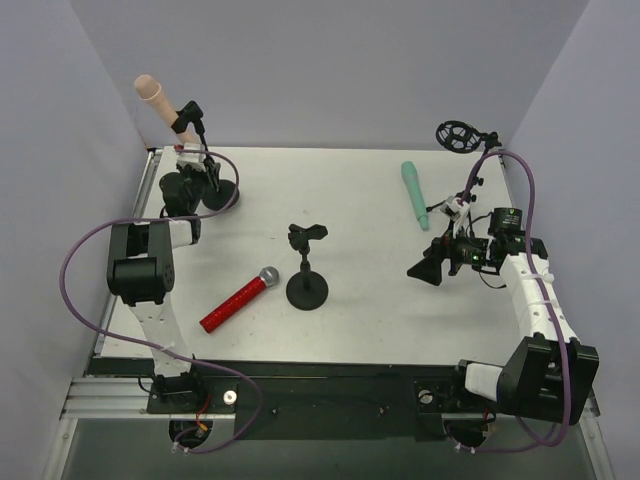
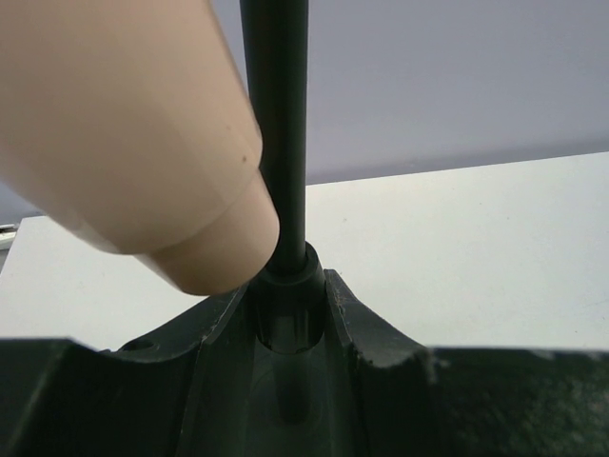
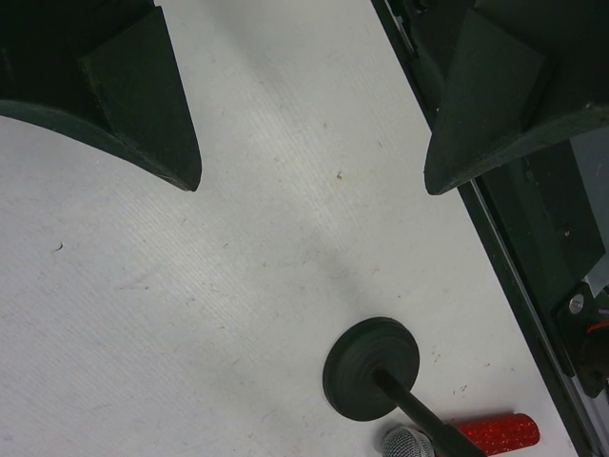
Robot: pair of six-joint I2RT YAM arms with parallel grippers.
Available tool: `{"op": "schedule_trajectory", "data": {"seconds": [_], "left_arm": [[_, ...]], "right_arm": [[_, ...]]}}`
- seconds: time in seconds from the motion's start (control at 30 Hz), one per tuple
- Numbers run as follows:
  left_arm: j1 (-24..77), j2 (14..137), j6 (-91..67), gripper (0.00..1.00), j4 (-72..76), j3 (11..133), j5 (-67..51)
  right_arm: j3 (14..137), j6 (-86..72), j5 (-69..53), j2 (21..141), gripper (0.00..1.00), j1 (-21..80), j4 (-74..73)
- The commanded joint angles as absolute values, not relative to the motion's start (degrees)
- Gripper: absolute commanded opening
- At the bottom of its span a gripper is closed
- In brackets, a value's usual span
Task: Attach the microphones to the stand
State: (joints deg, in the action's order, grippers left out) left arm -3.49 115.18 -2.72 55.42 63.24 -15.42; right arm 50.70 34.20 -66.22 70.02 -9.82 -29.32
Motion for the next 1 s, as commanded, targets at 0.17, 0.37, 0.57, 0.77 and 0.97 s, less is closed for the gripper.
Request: {"op": "schedule_trajectory", "data": {"seconds": [0.17, 0.37, 0.57, 0.77, 0.97], "left_arm": [[-3.34, 114.79, -4.48, 0.16, 65.74, 63.72, -15.82], [-3.34, 115.05, -4.57, 0.2, 66.09, 62.32, -15.56], [-3.34, 115.4, -4.48, 0.24, 65.57, 61.61, -15.82], [-3.25, 114.96, -4.04, 0.32, 65.56, 59.68, -15.73], [-3.25, 113.73, -3.6, 0.49, 66.18, 57.13, -14.68]], "right_arm": [[52.73, 36.21, -67.32, 69.96, 0.97, -10.55, -31.46], [52.82, 36.21, -67.59, 69.61, 0.97, -10.81, -31.64], [52.91, 36.21, -67.94, 69.43, 0.97, -11.25, -31.64], [53.0, 36.21, -68.29, 69.34, 0.97, -11.51, -31.82], [53.17, 36.65, -68.64, 69.08, 0.97, -11.69, -32.26]]}}
